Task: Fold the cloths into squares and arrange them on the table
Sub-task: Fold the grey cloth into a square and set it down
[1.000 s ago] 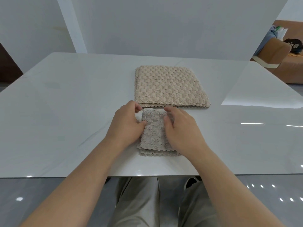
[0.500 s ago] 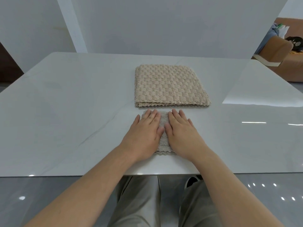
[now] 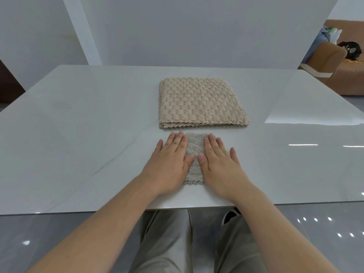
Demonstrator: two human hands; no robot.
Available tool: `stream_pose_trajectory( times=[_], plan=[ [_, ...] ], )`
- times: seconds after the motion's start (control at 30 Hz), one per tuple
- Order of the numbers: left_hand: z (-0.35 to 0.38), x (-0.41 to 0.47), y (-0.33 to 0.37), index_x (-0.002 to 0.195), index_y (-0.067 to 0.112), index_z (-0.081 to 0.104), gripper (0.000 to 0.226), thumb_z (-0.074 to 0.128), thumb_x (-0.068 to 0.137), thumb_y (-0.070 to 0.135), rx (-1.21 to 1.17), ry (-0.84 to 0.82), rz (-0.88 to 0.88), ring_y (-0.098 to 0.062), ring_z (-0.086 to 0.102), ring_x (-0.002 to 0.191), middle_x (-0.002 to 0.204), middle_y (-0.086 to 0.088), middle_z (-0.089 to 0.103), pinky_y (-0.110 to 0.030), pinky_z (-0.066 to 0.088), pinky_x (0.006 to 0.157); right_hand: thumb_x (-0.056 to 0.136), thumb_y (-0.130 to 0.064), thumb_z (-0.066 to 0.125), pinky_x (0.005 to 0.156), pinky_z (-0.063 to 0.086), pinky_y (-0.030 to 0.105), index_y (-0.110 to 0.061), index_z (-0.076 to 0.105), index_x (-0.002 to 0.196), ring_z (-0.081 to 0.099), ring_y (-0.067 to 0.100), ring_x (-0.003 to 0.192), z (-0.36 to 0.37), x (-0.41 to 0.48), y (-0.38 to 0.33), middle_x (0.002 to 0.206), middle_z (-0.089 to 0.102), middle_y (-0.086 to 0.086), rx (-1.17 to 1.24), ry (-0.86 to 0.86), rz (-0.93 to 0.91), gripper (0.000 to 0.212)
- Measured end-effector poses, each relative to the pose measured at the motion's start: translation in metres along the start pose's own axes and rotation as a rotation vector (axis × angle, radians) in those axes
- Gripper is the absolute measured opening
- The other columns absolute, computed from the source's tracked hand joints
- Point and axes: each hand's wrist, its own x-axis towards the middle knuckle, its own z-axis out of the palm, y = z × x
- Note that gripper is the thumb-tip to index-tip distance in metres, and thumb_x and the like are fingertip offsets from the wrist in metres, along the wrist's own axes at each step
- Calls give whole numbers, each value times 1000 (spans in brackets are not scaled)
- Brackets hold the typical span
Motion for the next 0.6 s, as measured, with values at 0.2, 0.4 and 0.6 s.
stream_pose_trajectory(
  times=[0.2, 0.4, 0.6],
  plan=[
    [-17, -5, 3, 162, 18, 9, 63, 29, 108, 44, -211, 92, -23, -12, -3, 155, 170, 1, 1, -33, 1, 126, 105, -50, 16, 125, 6, 46, -19, 6, 161, -2, 18, 155, -7, -8, 1, 168, 3, 1, 16, 133, 30, 65],
    [-28, -35, 9, 132, 27, 65, 34, 59, 99, 33, -265, 335, -26, -8, 52, 126, 147, 11, 49, -17, 32, 101, 97, -38, 54, 90, 48, 44, -19, 63, 125, 54, 29, 107, -7, -25, 5, 115, 59, 7, 112, 512, 16, 35],
    [-17, -53, 18, 143, 28, 55, 59, 66, 89, 49, -188, 156, 66, -1, 36, 140, 154, 15, 40, -12, 23, 110, 97, -44, 50, 84, 50, 42, -32, 67, 115, 57, 24, 104, 2, -38, 14, 112, 60, -6, 24, 405, -147, 27]
  ],
)
